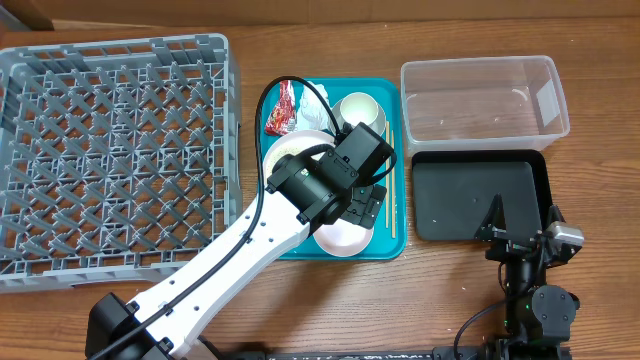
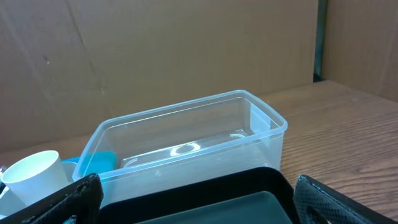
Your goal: Sort waste into correct bins and load items into the dishwasher
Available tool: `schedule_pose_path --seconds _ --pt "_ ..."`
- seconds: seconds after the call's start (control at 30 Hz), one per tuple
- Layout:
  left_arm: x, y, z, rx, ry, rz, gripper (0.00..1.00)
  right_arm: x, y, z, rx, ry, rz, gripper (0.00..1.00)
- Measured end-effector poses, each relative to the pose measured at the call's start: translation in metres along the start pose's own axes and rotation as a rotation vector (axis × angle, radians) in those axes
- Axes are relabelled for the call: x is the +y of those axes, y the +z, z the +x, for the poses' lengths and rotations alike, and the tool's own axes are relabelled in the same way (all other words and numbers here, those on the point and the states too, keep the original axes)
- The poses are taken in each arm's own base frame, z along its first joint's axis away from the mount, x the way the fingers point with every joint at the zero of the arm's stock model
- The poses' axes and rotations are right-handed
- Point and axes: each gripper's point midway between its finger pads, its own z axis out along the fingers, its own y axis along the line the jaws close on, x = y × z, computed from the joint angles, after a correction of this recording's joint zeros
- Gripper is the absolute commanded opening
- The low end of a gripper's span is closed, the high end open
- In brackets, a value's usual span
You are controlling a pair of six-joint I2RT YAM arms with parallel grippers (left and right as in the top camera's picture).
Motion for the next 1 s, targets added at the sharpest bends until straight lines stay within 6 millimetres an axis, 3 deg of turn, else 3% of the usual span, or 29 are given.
schedule_pose_path --seconds 1.0 --pt "-0.0068 -0.0002 -0.0043 -0.014 -0.008 0.036 1.0 0.0 0.0 -0.0001 0.0 0.0 0.0 1.0"
